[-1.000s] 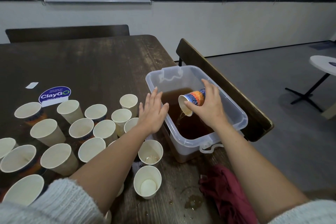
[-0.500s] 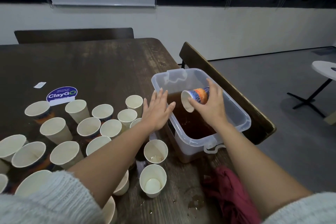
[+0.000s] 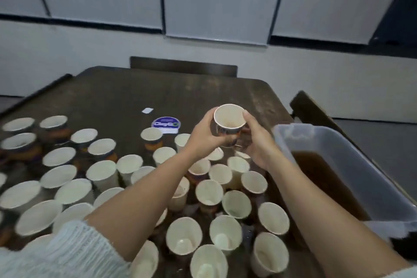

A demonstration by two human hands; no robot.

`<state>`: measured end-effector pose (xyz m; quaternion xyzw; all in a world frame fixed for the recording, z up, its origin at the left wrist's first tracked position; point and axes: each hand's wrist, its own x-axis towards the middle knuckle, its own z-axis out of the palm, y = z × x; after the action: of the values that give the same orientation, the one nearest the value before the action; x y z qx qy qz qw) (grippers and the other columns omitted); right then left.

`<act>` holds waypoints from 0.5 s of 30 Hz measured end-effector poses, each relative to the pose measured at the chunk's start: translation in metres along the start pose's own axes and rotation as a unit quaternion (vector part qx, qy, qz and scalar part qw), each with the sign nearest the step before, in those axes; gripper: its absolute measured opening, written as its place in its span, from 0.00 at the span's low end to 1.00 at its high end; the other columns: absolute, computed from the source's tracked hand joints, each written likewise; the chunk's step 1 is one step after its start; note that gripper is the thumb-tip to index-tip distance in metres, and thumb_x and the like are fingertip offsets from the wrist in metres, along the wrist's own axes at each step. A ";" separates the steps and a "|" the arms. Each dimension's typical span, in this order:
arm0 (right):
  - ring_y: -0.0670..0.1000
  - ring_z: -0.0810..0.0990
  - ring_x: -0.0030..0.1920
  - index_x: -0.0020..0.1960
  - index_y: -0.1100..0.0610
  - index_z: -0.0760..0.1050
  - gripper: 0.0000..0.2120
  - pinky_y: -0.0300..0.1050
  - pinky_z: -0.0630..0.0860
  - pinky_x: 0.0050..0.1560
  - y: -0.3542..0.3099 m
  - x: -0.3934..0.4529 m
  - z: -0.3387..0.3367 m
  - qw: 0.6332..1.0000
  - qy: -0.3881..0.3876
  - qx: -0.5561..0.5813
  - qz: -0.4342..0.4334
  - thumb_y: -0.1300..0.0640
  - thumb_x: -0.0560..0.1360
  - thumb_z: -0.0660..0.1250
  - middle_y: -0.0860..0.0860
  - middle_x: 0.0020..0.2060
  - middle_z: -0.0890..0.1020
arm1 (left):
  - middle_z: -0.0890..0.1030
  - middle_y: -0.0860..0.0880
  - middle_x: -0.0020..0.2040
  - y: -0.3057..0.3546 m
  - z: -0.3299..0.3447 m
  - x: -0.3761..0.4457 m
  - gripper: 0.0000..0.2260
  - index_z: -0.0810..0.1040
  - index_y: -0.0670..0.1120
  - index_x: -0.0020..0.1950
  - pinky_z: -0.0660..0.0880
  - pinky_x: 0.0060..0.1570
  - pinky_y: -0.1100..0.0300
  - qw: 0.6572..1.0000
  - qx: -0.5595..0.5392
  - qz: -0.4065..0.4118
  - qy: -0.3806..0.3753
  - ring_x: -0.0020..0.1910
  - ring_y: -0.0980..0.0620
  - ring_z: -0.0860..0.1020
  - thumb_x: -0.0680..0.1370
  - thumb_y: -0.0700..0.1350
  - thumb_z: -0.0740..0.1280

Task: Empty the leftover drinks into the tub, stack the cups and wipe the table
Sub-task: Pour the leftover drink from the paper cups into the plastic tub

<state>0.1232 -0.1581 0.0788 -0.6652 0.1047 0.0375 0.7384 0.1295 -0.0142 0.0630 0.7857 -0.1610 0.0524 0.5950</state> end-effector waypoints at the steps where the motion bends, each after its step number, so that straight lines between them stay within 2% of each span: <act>1: 0.56 0.81 0.51 0.61 0.55 0.76 0.20 0.48 0.77 0.46 0.001 0.001 0.024 1.000 -0.026 -0.005 0.006 0.42 0.80 0.59 0.57 0.53 0.83 | 0.73 0.61 0.58 -0.006 -0.020 -0.006 0.31 0.65 0.55 0.66 0.70 0.52 0.76 1.000 -0.003 -0.006 0.025 0.58 0.61 0.72 0.70 0.43 0.77; 4: 0.56 0.82 0.49 0.61 0.55 0.75 0.18 0.46 0.78 0.43 0.004 0.002 0.110 0.995 -0.082 -0.056 0.016 0.44 0.82 0.57 0.56 0.51 0.83 | 0.74 0.57 0.59 -0.021 -0.098 -0.030 0.30 0.67 0.53 0.67 0.73 0.52 0.73 0.995 -0.001 -0.016 0.094 0.58 0.59 0.74 0.69 0.41 0.77; 6: 0.55 0.82 0.45 0.61 0.57 0.74 0.16 0.45 0.80 0.36 0.004 -0.001 0.162 0.989 -0.116 -0.094 0.011 0.47 0.83 0.56 0.55 0.49 0.82 | 0.76 0.57 0.58 -0.033 -0.150 -0.044 0.30 0.68 0.55 0.64 0.74 0.55 0.68 0.991 0.012 -0.021 0.133 0.58 0.57 0.75 0.68 0.41 0.78; 7: 0.53 0.82 0.42 0.60 0.57 0.74 0.14 0.46 0.81 0.36 0.004 -0.004 0.197 0.984 -0.136 -0.118 0.006 0.49 0.83 0.56 0.54 0.47 0.81 | 0.76 0.57 0.57 -0.042 -0.183 -0.053 0.30 0.68 0.55 0.63 0.74 0.56 0.66 0.987 0.025 -0.024 0.154 0.58 0.57 0.75 0.67 0.41 0.78; 9: 0.51 0.81 0.37 0.57 0.57 0.75 0.11 0.46 0.80 0.39 0.006 -0.005 0.246 0.976 -0.155 -0.151 -0.012 0.52 0.83 0.57 0.52 0.41 0.80 | 0.76 0.56 0.57 -0.052 -0.229 -0.067 0.30 0.68 0.54 0.63 0.73 0.56 0.68 0.982 0.048 -0.032 0.178 0.58 0.57 0.75 0.67 0.40 0.79; 11: 0.52 0.81 0.40 0.58 0.58 0.76 0.11 0.47 0.81 0.43 0.010 0.000 0.292 0.966 -0.167 -0.192 -0.034 0.53 0.82 0.59 0.53 0.42 0.80 | 0.75 0.54 0.59 -0.065 -0.270 -0.078 0.31 0.68 0.51 0.65 0.72 0.54 0.71 0.977 0.071 -0.043 0.196 0.58 0.57 0.74 0.67 0.39 0.78; 13: 0.54 0.82 0.44 0.58 0.59 0.77 0.12 0.51 0.82 0.47 0.019 0.006 0.347 0.955 -0.176 -0.233 -0.051 0.54 0.81 0.61 0.56 0.47 0.81 | 0.75 0.52 0.62 -0.083 -0.319 -0.091 0.33 0.67 0.49 0.68 0.73 0.59 0.64 0.973 0.085 -0.063 0.205 0.61 0.54 0.74 0.67 0.40 0.78; 15: 0.57 0.83 0.44 0.50 0.61 0.79 0.09 0.55 0.81 0.48 0.026 0.009 0.387 0.950 -0.185 -0.248 -0.054 0.56 0.79 0.63 0.60 0.48 0.82 | 0.74 0.51 0.64 -0.097 -0.355 -0.100 0.34 0.66 0.51 0.68 0.73 0.63 0.57 0.971 0.093 -0.076 0.208 0.63 0.54 0.73 0.67 0.41 0.79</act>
<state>0.1671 0.2272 0.0875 -0.8132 -0.0819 0.1445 0.5578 0.1050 0.3659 0.0483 0.8195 0.0321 0.1838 0.5418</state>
